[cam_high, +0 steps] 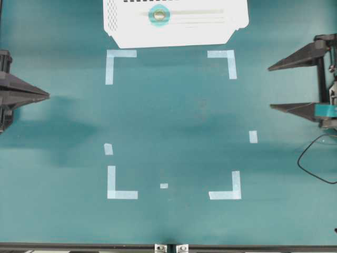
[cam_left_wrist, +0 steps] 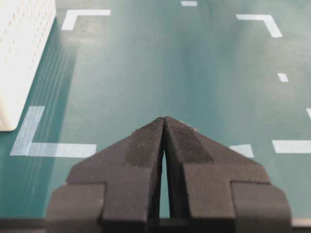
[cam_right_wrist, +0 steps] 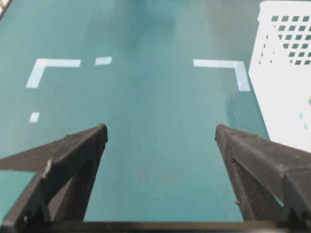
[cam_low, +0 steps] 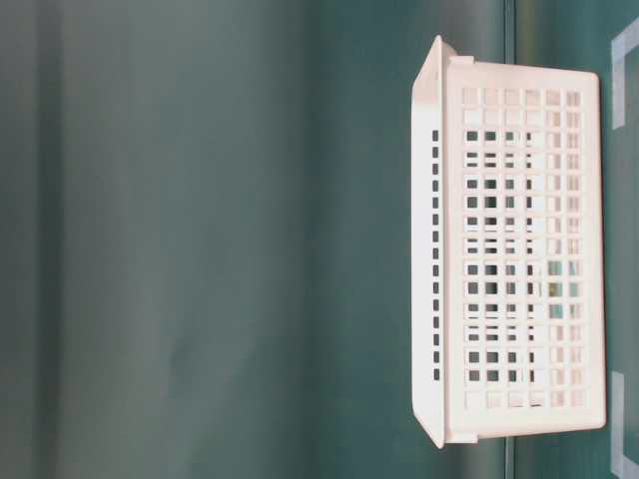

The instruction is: Put the tape in the middle into the white basket.

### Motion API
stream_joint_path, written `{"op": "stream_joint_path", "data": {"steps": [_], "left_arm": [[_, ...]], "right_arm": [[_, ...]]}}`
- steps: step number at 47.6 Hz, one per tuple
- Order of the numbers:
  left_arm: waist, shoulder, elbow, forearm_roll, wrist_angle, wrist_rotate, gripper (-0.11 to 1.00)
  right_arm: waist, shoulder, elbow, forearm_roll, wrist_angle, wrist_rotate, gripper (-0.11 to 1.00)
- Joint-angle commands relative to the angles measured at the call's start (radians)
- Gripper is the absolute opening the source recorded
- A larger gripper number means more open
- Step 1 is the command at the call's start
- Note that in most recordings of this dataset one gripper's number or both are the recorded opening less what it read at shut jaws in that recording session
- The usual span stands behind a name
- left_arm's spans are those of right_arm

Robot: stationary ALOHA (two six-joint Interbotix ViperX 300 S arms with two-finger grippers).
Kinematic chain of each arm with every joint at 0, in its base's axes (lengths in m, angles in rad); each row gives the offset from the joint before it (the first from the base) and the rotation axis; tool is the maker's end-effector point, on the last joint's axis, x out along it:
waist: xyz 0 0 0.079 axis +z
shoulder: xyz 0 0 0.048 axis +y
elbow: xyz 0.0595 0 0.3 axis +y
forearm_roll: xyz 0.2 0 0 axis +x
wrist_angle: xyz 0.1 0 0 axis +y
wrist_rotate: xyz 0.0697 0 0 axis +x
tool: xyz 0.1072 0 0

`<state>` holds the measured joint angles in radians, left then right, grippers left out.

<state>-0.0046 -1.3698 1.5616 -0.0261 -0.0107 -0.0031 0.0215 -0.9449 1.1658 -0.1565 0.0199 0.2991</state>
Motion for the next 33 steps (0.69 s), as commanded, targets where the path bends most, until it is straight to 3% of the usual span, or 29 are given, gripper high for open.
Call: {"op": "stream_joint_path", "data": {"steps": [1,33], "left_arm": [[0.005,0.008,-0.012,-0.003,-0.006,0.000,-0.11],[0.006,0.008,-0.011,-0.003,-0.006,0.000,-0.11]], "right_arm": [[-0.002,-0.035,0.003,-0.002,0.017,0.002,0.99],[-0.002,-0.184,0.078,-0.002,0.112,0.025,0.99]]}}
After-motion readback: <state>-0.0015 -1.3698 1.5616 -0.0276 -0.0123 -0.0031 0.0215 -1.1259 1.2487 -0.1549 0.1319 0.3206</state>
